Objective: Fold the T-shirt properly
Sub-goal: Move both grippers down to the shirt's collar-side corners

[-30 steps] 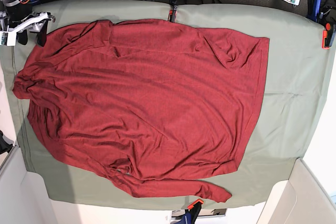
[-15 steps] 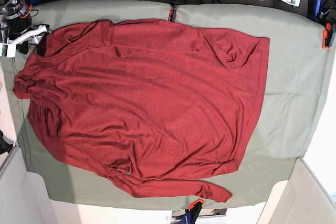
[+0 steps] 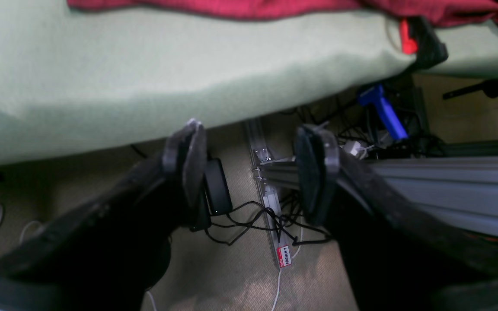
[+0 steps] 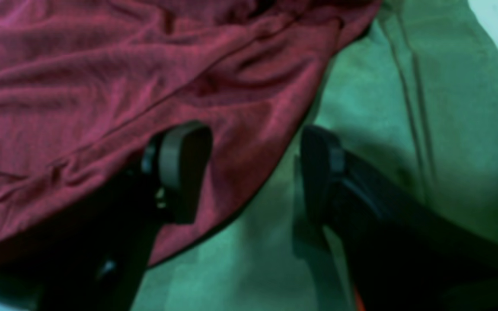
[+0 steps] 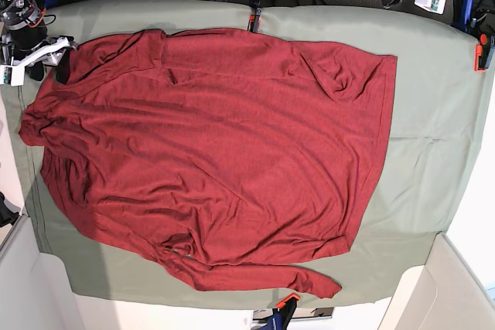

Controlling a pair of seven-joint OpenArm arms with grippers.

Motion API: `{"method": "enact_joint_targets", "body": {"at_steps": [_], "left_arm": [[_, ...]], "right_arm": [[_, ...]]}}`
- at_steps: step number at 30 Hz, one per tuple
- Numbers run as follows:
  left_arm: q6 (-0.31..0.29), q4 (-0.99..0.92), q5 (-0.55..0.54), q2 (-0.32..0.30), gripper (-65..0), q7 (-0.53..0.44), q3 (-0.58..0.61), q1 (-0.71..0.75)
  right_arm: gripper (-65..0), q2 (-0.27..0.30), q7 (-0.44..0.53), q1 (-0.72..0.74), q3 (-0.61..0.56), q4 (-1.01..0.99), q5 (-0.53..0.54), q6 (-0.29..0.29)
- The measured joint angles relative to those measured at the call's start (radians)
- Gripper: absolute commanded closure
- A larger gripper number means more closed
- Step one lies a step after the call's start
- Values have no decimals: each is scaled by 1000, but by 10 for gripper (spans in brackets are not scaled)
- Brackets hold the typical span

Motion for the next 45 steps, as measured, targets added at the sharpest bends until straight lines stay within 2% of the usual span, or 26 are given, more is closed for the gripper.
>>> {"method": "enact_joint_targets", "body": {"at_steps": [3,6,7,9,14,17,19,24,28,30,32,36,41,45], "left_arm": [[0,0,0,0,-361,4,0,-29],[0,0,-31,0,-361,51,0,-47],[0,0,-35,0,-361,61,0,-49],[0,0,-50,0,-361,59,0,-50],[0,0,-45,0,-361,60,0,-49],[0,0,-43,0,-361,60,0,-49],[0,0,-50,0,-361,60,0,-49],[0,41,-71,0,-362,75,-8,-49],[59,116,-81,-3,-474,89,-73,-56],[99,110,-80,-22,-474,92,-79,-77],[109,76,-82,-40,-474,94,-73,-123],[126,-25,-72,-74,-474,94,-28,-233],[132,-92,-71,-83,-474,93,64,-327],[133,-110,43,-82,-474,68,166,-393]], "right_arm": [[-338,0,0,0,0,0,0,0],[-174,-1,-26,0,-2,-3,1,-21],[-121,-5,-6,0,-5,-5,-20,-21],[-50,-5,-7,-3,-5,-5,-28,-19],[0,-5,-7,-2,-5,-4,-97,-19],[0,-5,-12,-2,-5,2,-101,0],[0,-5,-40,-2,-5,18,-108,23],[0,-5,-116,-4,-5,90,-117,33],[0,-5,-120,-3,-5,114,-114,34],[0,-5,-124,-3,-5,113,-114,34],[0,-5,-126,-8,-5,113,-115,33],[0,-5,-126,-8,-5,114,-115,34],[0,-5,-127,-8,-5,113,-114,34],[0,-5,-127,-8,-5,113,-114,34]]}}
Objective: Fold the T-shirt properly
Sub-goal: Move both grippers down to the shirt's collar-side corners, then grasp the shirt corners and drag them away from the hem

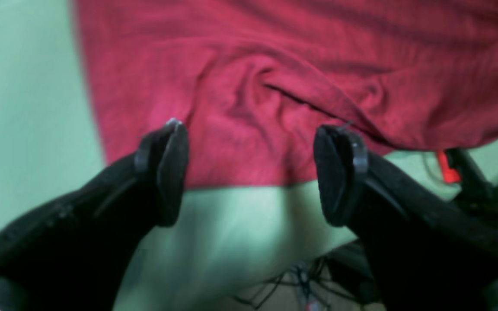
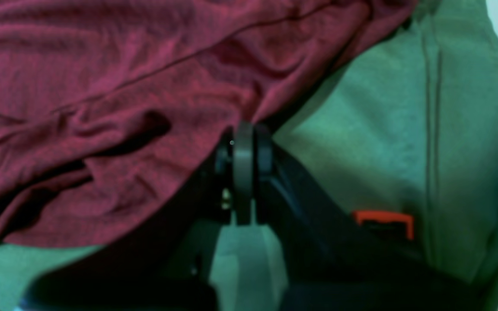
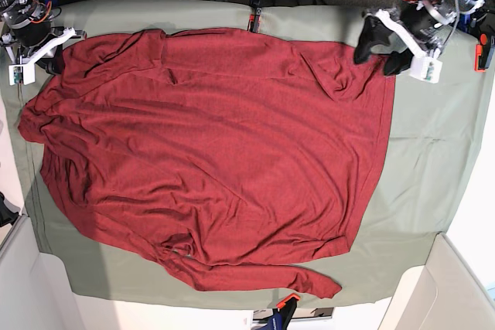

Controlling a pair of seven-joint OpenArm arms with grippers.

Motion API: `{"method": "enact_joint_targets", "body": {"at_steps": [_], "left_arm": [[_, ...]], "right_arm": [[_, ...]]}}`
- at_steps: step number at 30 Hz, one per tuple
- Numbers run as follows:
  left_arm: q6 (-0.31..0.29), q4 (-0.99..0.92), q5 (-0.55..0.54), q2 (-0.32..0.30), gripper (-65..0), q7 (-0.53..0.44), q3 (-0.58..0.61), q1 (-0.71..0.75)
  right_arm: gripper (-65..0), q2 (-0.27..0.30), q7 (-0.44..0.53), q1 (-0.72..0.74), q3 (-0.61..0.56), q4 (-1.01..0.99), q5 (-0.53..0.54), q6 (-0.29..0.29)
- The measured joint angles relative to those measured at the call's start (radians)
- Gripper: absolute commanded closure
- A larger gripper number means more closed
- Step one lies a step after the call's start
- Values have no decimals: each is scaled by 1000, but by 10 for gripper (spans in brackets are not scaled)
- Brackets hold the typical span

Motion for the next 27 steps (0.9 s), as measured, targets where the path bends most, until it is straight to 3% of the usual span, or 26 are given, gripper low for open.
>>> {"method": "enact_joint_targets", "body": {"at_steps": [4,10,15,20,27], "left_arm": [[47,-87,45,1,-474,-9,16,-59],[49,-120,53,3,-474,48,-69,-49],[50,-123,-19,0,-474,43,-193,-13],[47,-220,-34,12,-474,36,-163,-53],[11,-308,-167,10,-474,76,-168,-118]], "right_arm": [[0,0,-5,0,0,0,0,0],[0,0,-8,0,0,0,0,0],[0,0,-11,-3,0,0,0,0],[0,0,-11,0,0,0,0,0],[0,0,-19,-3,0,0,0,0]]}}
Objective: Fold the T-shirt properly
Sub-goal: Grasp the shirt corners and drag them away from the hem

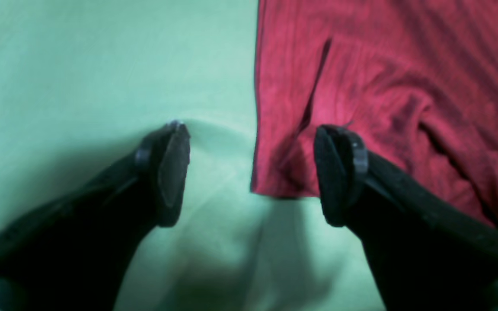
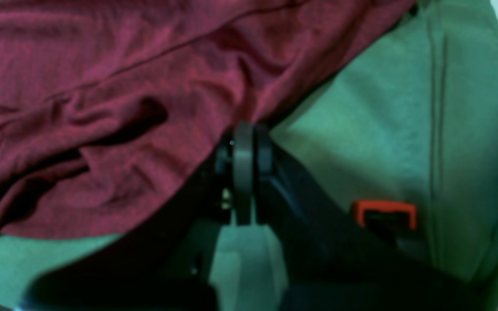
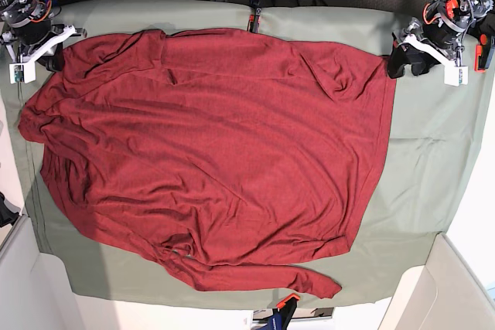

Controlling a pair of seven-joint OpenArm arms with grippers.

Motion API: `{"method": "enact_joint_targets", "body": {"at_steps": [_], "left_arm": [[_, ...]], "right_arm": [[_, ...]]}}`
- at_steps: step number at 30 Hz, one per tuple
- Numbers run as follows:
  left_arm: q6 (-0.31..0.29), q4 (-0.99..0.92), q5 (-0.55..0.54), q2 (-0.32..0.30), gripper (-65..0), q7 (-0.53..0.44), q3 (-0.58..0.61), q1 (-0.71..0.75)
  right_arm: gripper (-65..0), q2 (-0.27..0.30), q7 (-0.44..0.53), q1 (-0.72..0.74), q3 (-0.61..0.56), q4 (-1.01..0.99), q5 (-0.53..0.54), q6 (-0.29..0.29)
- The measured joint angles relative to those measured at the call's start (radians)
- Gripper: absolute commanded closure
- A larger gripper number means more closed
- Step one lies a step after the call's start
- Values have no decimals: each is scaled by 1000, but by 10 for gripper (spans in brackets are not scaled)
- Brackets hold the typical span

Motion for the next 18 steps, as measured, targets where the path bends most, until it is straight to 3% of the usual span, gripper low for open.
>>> {"method": "enact_joint_targets", "body": {"at_steps": [4,9,13,18], "left_arm": [[-46,-1,-63,0,-474,45,8,11],[-51,0,-49,-3,-474,48,61,11],[-88,8,-55,-6,-474,29,129,20],[-82,11,-6,-8,-473,0,158,14]], "right_arm": [[0,0,0,0,0,0,0,0],[0,0,0,0,0,0,0,0],[0,0,0,0,0,0,0,0],[0,0,0,0,0,0,0,0]]}}
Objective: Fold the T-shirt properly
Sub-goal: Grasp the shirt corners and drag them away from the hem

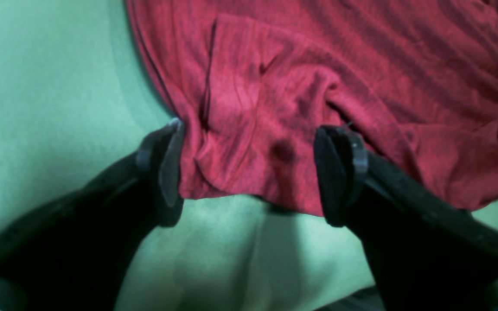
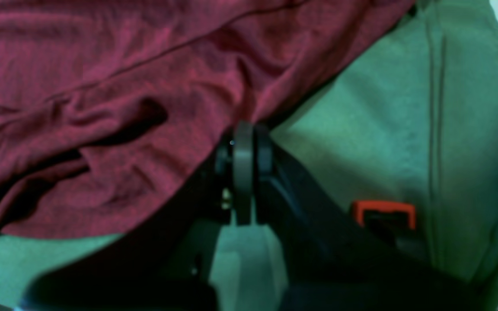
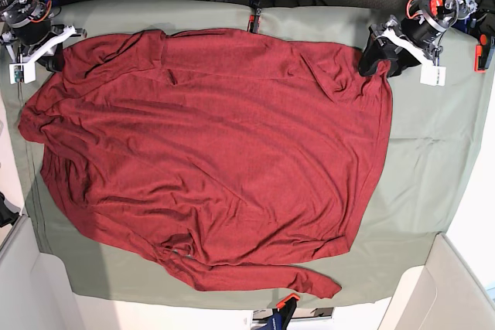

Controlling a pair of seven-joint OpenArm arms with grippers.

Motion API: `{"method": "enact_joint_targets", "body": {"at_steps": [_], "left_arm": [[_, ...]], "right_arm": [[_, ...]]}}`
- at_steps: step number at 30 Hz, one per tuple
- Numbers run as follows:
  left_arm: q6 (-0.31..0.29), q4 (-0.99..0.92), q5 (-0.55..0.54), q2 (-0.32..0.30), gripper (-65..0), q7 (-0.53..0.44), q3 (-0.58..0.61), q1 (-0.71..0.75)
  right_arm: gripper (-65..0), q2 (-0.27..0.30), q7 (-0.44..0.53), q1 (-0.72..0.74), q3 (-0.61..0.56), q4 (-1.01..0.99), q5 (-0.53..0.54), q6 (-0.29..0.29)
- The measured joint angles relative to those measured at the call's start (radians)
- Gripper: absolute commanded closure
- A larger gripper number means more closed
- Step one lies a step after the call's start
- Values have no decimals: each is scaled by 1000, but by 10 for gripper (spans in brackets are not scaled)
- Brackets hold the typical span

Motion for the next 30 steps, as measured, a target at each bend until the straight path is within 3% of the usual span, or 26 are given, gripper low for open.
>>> {"method": "enact_joint_targets", "body": {"at_steps": [3,5,6,8,9,15,18,21,26,30], "left_arm": [[7,2,40,0,-469,-19,2,0],[7,3,65,0,-401,-31,3,0],[13,3,87,0,-303,-46,3,0],[39,2,125,0,-48,-46,3,-1],[38,4,130,0,0,-46,2,0],[-56,92,155,-2,0,70,-22,8],[-62,146,148,-5,0,91,-74,22],[-62,169,104,-62,0,95,-129,22],[-63,169,99,-128,0,94,-152,23],[-63,169,88,-177,0,83,-152,21]], "right_arm": [[0,0,0,0,0,0,0,0],[0,0,0,0,0,0,0,0],[0,0,0,0,0,0,0,0],[0,0,0,0,0,0,0,0],[0,0,0,0,0,0,0,0],[0,0,-14,0,0,0,0,51],[0,0,-36,0,2,2,1,52],[0,0,-63,0,39,31,61,57],[0,6,-66,13,151,59,197,128],[0,21,-68,50,199,59,210,147]]}}
